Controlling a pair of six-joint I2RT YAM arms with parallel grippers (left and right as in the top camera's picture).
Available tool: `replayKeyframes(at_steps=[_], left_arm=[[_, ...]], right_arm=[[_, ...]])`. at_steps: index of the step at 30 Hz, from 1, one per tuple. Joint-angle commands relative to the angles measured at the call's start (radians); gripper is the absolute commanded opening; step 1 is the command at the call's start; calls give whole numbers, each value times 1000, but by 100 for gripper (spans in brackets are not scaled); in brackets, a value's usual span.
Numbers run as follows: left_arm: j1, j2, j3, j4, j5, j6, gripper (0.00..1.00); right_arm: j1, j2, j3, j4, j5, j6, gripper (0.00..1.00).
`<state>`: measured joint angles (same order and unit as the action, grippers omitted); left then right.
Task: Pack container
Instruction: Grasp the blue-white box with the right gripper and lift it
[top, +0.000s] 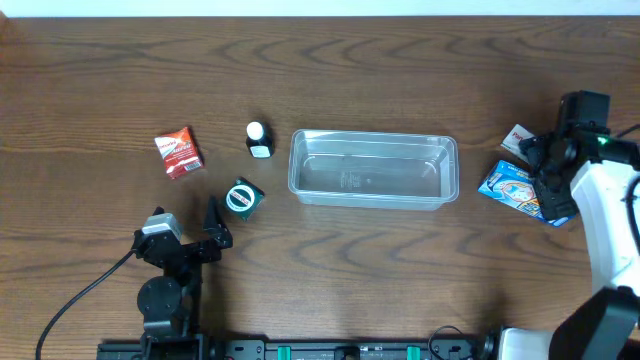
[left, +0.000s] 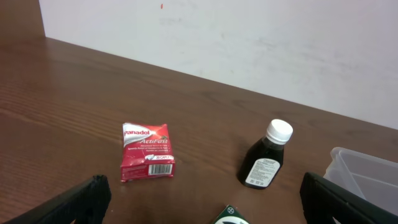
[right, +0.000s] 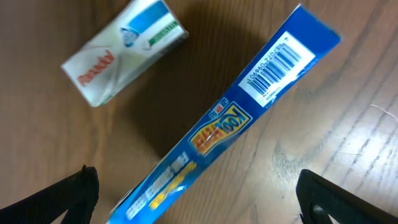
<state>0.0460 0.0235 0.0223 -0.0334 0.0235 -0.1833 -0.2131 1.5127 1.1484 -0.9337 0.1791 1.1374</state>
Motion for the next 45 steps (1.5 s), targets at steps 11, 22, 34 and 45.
replayKeyframes(at_steps=[11, 22, 34, 45], left_arm=[[6, 0, -18, -37, -8, 6, 98], [6, 0, -18, -37, -8, 6, 98], [6, 0, -18, -37, -8, 6, 98], [6, 0, -18, -37, -8, 6, 98]], right_arm=[[-17, 166, -39, 32, 12, -3, 64], [-18, 196, -39, 52, 35, -242, 25], [-18, 173, -30, 52, 3, -502, 1], [-18, -16, 109, -74, -115, -686, 1]])
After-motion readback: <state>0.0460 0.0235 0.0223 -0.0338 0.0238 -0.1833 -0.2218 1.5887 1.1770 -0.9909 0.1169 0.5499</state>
